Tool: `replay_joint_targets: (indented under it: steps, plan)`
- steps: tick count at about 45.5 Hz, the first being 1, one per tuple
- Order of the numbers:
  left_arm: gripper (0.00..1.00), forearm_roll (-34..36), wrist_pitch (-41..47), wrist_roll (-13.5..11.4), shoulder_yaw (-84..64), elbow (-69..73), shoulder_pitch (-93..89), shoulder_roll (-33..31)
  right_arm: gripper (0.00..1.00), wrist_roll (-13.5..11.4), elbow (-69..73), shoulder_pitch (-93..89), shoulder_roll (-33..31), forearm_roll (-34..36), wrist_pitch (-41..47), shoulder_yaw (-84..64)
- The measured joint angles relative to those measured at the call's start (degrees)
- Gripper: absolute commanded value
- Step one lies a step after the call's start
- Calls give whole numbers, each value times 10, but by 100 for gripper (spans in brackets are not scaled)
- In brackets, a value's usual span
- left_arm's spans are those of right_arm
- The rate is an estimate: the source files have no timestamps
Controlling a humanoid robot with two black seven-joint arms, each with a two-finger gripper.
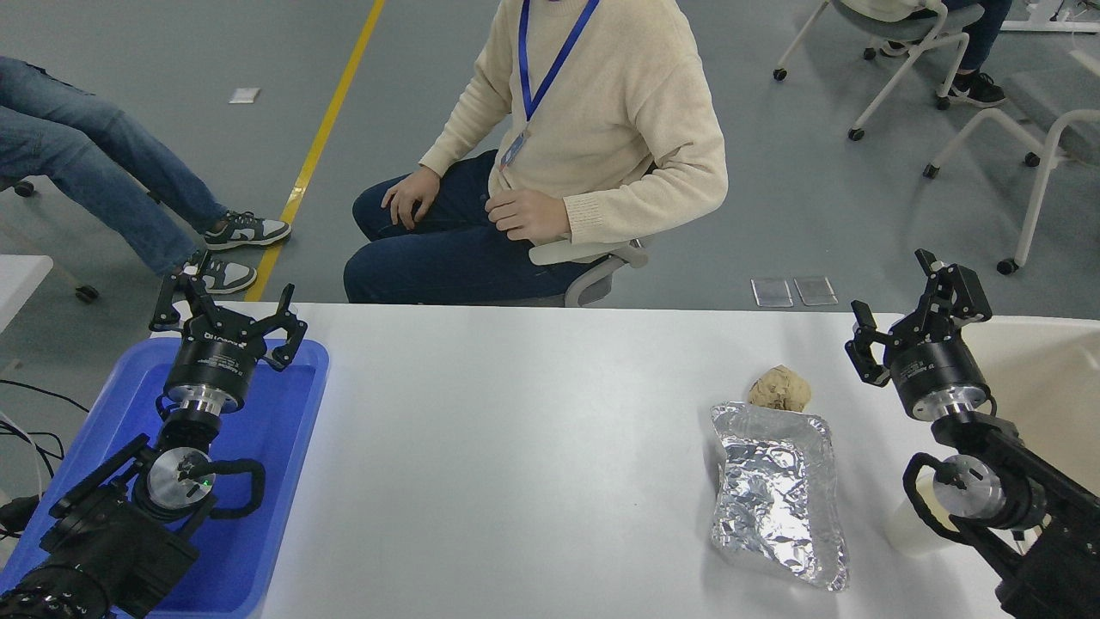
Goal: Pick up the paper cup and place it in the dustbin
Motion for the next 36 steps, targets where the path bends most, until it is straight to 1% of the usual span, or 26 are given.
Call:
replay_joint_targets:
  steps: [36]
  plan:
    - [100, 0, 0, -1, -1, 0, 0, 0, 100, 0, -3, -1, -3, 0, 0, 1]
